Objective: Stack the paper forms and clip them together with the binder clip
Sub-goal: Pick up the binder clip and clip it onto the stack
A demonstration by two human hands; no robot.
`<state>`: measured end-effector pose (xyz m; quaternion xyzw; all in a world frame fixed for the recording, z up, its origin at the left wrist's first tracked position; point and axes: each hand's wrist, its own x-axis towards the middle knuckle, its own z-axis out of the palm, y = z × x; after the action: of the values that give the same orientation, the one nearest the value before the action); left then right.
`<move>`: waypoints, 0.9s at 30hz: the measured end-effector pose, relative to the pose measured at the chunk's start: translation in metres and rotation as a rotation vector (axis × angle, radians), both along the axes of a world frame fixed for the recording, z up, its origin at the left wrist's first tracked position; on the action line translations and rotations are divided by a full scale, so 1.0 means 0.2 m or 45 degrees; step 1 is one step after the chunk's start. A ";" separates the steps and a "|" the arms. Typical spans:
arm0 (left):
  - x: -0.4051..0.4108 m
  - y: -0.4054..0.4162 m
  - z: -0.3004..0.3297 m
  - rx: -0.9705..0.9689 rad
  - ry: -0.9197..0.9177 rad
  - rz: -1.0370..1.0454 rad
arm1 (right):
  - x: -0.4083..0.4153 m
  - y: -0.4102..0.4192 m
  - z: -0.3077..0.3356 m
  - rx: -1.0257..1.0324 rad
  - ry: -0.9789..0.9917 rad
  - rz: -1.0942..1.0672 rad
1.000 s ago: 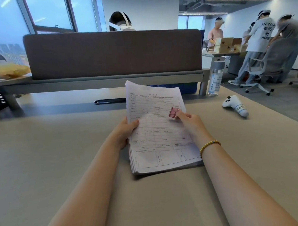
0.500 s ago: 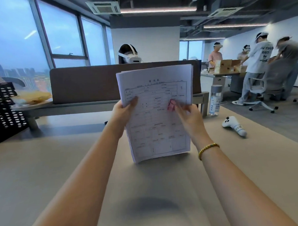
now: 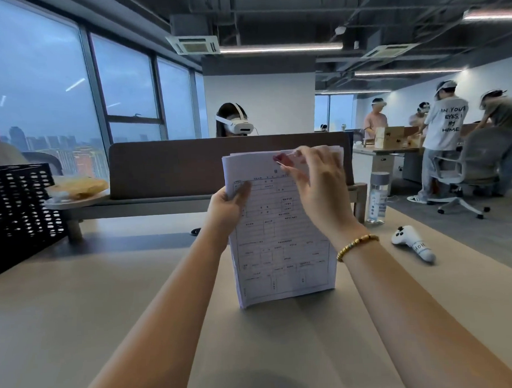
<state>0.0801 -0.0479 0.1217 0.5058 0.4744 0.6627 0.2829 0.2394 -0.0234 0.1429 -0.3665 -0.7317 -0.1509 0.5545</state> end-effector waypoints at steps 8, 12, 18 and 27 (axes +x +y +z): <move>-0.04 0.01 0.07 0.043 -0.014 0.000 | -0.09 -0.04 0.30 0.014 -0.529 0.082; -0.05 0.02 0.06 0.054 -0.026 -0.007 | -0.10 -0.04 0.36 -0.025 -0.620 0.052; -0.04 0.03 0.05 0.067 -0.052 -0.013 | -0.11 -0.05 0.41 0.004 -0.630 0.035; -0.07 0.04 0.06 0.053 -0.044 -0.065 | -0.18 -0.02 0.51 -0.202 -0.810 0.032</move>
<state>0.0663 -0.0404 0.1337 0.5120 0.4426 0.6734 0.2974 0.2044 -0.0265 0.2446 -0.3341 -0.8822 -0.1935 0.2696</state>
